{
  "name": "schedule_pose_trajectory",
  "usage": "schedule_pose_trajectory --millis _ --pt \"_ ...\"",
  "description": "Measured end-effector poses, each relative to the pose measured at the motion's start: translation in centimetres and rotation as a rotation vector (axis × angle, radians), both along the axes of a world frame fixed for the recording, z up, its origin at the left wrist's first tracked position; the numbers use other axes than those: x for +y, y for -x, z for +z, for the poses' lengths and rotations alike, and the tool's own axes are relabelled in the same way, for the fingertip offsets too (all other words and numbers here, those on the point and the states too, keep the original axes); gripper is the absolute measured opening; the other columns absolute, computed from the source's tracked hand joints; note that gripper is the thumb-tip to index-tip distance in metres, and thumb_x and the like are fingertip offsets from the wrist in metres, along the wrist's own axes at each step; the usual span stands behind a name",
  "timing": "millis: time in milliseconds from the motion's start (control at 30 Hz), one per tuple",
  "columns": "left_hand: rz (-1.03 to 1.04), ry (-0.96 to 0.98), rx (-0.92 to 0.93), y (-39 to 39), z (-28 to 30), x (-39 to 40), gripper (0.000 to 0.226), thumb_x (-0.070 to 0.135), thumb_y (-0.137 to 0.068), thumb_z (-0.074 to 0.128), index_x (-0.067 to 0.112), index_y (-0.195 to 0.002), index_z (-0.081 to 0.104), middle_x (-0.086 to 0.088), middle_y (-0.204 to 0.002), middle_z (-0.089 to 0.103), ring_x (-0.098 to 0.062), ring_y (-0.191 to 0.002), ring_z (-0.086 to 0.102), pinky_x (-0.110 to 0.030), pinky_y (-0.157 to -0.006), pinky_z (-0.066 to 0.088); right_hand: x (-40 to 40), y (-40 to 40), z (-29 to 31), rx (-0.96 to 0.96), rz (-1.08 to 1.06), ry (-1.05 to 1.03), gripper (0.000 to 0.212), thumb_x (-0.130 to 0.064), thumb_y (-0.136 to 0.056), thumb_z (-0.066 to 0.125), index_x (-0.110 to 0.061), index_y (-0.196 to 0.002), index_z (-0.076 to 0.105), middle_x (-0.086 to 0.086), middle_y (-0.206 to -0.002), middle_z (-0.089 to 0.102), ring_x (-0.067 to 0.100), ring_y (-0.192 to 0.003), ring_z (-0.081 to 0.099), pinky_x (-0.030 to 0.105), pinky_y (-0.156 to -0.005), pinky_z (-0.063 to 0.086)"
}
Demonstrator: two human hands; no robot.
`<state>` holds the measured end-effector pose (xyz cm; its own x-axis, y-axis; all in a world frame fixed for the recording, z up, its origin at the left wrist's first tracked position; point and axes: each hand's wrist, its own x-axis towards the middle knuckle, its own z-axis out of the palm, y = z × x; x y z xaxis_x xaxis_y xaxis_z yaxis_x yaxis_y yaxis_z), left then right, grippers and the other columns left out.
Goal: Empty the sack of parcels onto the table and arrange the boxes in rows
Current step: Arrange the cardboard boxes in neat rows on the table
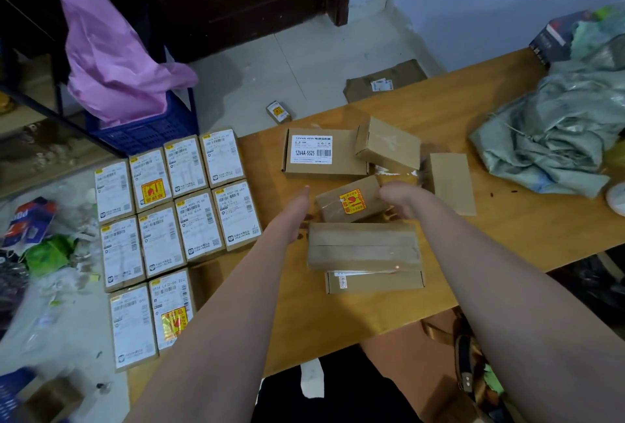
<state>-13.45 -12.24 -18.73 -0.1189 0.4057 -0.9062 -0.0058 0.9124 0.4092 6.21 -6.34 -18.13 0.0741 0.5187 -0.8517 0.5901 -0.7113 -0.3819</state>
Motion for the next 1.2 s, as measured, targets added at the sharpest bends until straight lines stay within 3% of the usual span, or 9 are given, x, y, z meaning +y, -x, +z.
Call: schedule_pose_trajectory --millis 167,300,367,467,600,767,867,1067,1200 --pt "0.011 0.004 -0.034 0.3 0.3 0.4 0.081 0.072 -0.094 0.019 0.015 -0.147 0.039 -0.016 -0.14 0.054 -0.034 -0.129 0.049 -0.057 -0.113 0.029 0.2 1.0 0.4 0.095 -0.128 -0.012 0.029 -0.013 -0.1 0.048 -0.01 -0.128 0.049 0.012 -0.128 0.054 0.031 -0.121 0.053 0.046 -0.1 0.049" --pt "0.082 -0.057 -0.043 1.4 1.4 0.4 0.079 0.069 -0.096 0.017 0.013 -0.145 0.043 -0.017 -0.135 0.057 -0.035 -0.123 0.054 -0.056 -0.107 0.034 0.5 1.2 1.6 0.272 -0.211 -0.009 0.067 -0.035 -0.09 0.068 -0.012 -0.145 0.037 0.009 -0.14 0.051 0.031 -0.127 0.05 0.053 -0.109 0.038" --pt "0.146 -0.104 -0.028 2.2 2.2 0.4 0.075 0.067 -0.097 0.02 0.013 -0.14 0.047 -0.014 -0.122 0.061 -0.032 -0.11 0.059 -0.054 -0.104 0.039 0.7 1.6 2.4 0.293 -0.183 -0.069 0.068 -0.032 -0.084 0.076 -0.014 -0.141 0.043 0.007 -0.138 0.054 0.028 -0.122 0.053 0.053 -0.107 0.041" --pt "0.197 -0.162 -0.029 3.3 3.3 0.3 0.068 0.062 -0.098 0.025 0.015 -0.141 0.046 -0.01 -0.118 0.06 -0.029 -0.102 0.06 -0.053 -0.101 0.044 0.7 2.8 4.4 0.31 -0.134 -0.182 0.072 -0.017 -0.08 0.08 -0.014 -0.14 0.041 0.003 -0.127 0.058 0.022 -0.116 0.056 0.043 -0.099 0.049" --pt "0.221 -0.226 -0.087 4.8 5.2 -0.6 0.065 0.061 -0.098 0.034 0.015 -0.145 0.04 -0.014 -0.138 0.053 -0.034 -0.108 0.058 -0.055 -0.098 0.049 -0.8 5.3 7.8 0.34 0.015 -0.344 0.077 -0.01 -0.074 0.084 -0.018 -0.139 0.045 -0.003 -0.124 0.057 0.017 -0.111 0.055 0.034 -0.095 0.05" --pt "0.372 -0.181 -0.269 8.5 8.0 -2.4 0.082 0.071 -0.083 0.055 0.006 -0.133 0.042 -0.026 -0.123 0.058 -0.044 -0.098 0.067 -0.054 -0.083 0.058 -4.2 9.4 11.0 0.207 0.35 -0.698 0.072 -0.002 -0.07 0.081 -0.031 -0.127 0.049 0.004 -0.124 0.043 0.016 -0.109 0.045 0.019 -0.089 0.035" --pt "0.367 -0.169 -0.331 10.9 9.6 -3.6 0.081 0.063 -0.08 0.067 0.002 -0.127 0.043 -0.029 -0.116 0.06 -0.043 -0.094 0.07 -0.05 -0.079 0.06 -6.9 11.7 11.6 0.237 0.461 -0.776 0.069 0.005 -0.072 0.074 -0.037 -0.121 0.052 0.005 -0.122 0.037 0.011 -0.1 0.047 -0.005 -0.076 0.03" --pt "0.288 -0.235 -0.248 14.0 8.6 -7.6 0.052 0.037 -0.085 0.072 0.008 -0.124 0.054 -0.018 -0.116 0.059 -0.035 -0.095 0.07 -0.046 -0.078 0.061 -11.1 15.7 11.1 0.374 0.564 -0.615 0.056 -0.024 -0.072 0.086 -0.041 -0.119 0.059 -0.004 -0.134 0.035 0.009 -0.121 0.042 0.023 -0.104 0.035" --pt "0.241 -0.257 -0.2 16.3 7.4 -11.0 0.04 0.024 -0.087 0.07 0.008 -0.122 0.062 -0.015 -0.105 0.069 -0.03 -0.088 0.068 -0.041 -0.071 0.06 -12.6 17.9 9.6 0.41 0.228 -0.532 0.052 -0.042 -0.082 0.076 -0.033 -0.129 0.056 -0.002 -0.137 0.05 0.013 -0.12 0.051 0.033 -0.099 0.047"
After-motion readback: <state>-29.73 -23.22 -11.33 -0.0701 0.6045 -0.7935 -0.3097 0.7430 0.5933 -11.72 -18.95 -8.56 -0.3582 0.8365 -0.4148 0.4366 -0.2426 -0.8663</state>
